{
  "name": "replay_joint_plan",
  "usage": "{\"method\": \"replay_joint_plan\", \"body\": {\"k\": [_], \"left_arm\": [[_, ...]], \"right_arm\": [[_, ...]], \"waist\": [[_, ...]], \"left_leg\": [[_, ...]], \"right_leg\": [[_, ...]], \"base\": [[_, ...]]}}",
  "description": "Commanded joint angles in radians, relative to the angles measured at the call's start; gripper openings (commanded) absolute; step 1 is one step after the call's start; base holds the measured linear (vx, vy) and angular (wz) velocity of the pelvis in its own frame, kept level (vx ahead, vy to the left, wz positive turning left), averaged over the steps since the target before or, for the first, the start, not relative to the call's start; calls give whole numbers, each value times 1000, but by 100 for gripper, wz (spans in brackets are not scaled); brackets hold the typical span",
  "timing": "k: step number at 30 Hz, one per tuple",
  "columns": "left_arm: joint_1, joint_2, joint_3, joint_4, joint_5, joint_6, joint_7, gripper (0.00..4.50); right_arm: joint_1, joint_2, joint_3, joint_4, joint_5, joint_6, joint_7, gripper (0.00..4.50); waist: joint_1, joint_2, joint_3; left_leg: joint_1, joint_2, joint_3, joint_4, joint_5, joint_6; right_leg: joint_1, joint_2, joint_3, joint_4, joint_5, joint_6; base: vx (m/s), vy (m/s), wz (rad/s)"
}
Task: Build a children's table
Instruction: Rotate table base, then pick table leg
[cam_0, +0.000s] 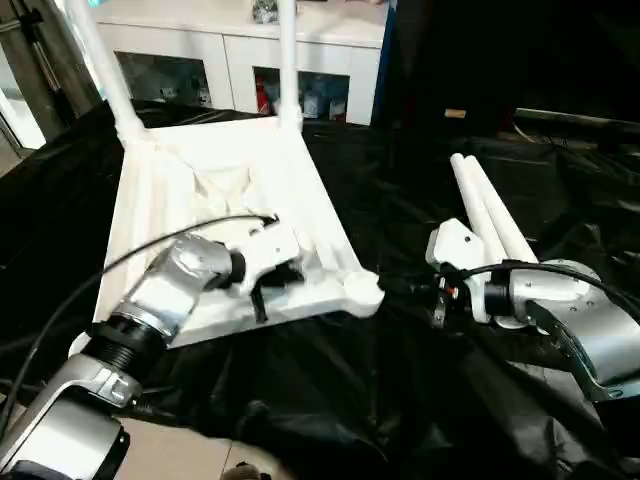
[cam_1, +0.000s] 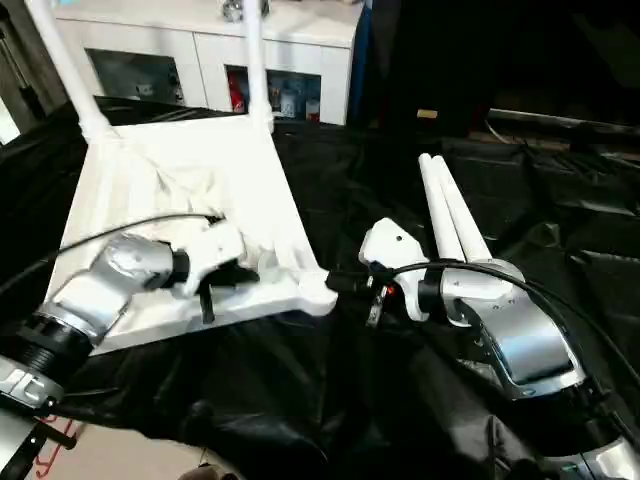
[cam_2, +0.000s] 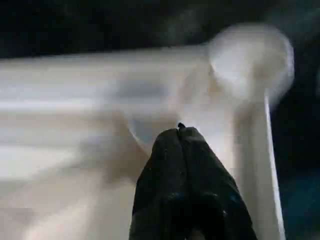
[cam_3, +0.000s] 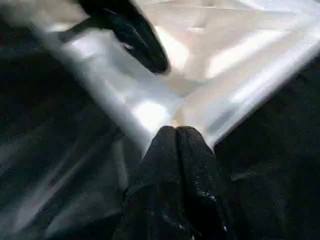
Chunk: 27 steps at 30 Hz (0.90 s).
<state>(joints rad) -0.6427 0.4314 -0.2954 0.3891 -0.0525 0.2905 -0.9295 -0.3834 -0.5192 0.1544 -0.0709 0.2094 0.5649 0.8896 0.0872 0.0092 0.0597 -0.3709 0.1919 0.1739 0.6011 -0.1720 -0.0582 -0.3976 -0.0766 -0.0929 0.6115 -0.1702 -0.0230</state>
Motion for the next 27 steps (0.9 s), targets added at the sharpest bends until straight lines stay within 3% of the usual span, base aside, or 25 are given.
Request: {"method": "replay_joint_plan", "body": {"k": [1, 2, 5, 7, 10, 11, 12, 15, 20, 23, 25, 27], "left_arm": [[2, -8, 50, -86, -63, 81, 6, 42], [5, -7, 53, -95, -69, 90, 5, 42], [25, -4, 62, -142, -87, 109, 14, 79], [37, -15, 74, -169, -83, 83, 50, 90], [60, -34, 90, -247, -104, 138, 53, 131], [65, -49, 93, -269, -84, 164, 105, 135], [64, -55, 89, -268, -57, 173, 144, 141], [66, -74, 88, -266, -35, 170, 200, 162], [70, -132, 124, -259, -32, 145, 300, 209], [65, -135, 120, -267, -31, 199, 302, 235], [56, -130, 109, -260, -22, 191, 297, 249], [51, -131, 107, -256, -15, 177, 305, 270]], "right_arm": [[-62, 35, -82, 82, -20, 84, -160, 35], [-71, 43, -91, 96, -27, 91, -183, 37], [-125, 78, -153, 192, -51, 91, -309, 70], [-156, 89, -188, 252, -69, 89, -394, 79], [-189, 94, -221, 318, -88, 146, -475, 120], [-208, 94, -238, 360, -96, 172, -514, 124], [-216, 94, -246, 380, -100, 181, -533, 127], [-242, 92, -268, 438, -105, 170, -572, 148], [-292, 68, -262, 533, -139, 169, -619, 194], [-294, 47, -228, 551, -155, 85, -571, 220], [-304, 59, -258, 566, -122, 82, -562, 233], [-312, 57, -258, 584, -135, 83, -581, 254]], "waist": [[-1, 5, -72], [-2, 7, -73], [-4, 8, -70], [-6, 7, -73], [-6, 4, -74], [-6, -6, -73], [-7, -1, -73], [-8, -4, -72], [-12, -4, -73], [-14, -4, -74], [-16, -2, -74], [-20, -2, -76]], "left_leg": [[15, 38, -16, -70, -246, -8], [17, 38, -16, -71, -243, -16], [17, 31, -12, -69, -255, -24], [18, 33, -13, -70, -241, -31], [16, 32, -11, -70, -223, -31], [17, 33, -8, -69, -216, -24], [15, 32, -9, -68, -210, -25], [13, 27, -7, -66, -217, -19], [12, 27, -8, -64, -205, -18], [11, 26, -6, -62, -216, -10], [10, 25, -7, -62, -209, 4], [9, 26, -8, -61, -200, 4]], "right_leg": [[47, -71, 54, -80, -266, -199], [45, -73, 55, -75, -265, -204], [45, -68, 55, -83, -304, -176], [45, -67, 55, -80, -281, -171], [49, -67, 55, -76, -262, -176], [47, -65, 56, -79, -258, -178], [49, -64, 55, -76, -254, -183], [51, -65, 54, -83, -298, -151], [50, -61, 52, -82, -271, -159], [50, -62, 51, -83, -280, -150], [51, -61, 50, -84, -275, -154], [51, -60, 50, -81, -252, -167]], "base": [[0, 0, 0], [0, 0, 0], [0, 0, 0], [0, 0, 0], [0, 0, 0], [0, 0, 0], [0, 0, 0], [0, 0, 0], [0, 0, 0], [0, 0, 0], [0, 0, 0], [0, 0, 0]]}}
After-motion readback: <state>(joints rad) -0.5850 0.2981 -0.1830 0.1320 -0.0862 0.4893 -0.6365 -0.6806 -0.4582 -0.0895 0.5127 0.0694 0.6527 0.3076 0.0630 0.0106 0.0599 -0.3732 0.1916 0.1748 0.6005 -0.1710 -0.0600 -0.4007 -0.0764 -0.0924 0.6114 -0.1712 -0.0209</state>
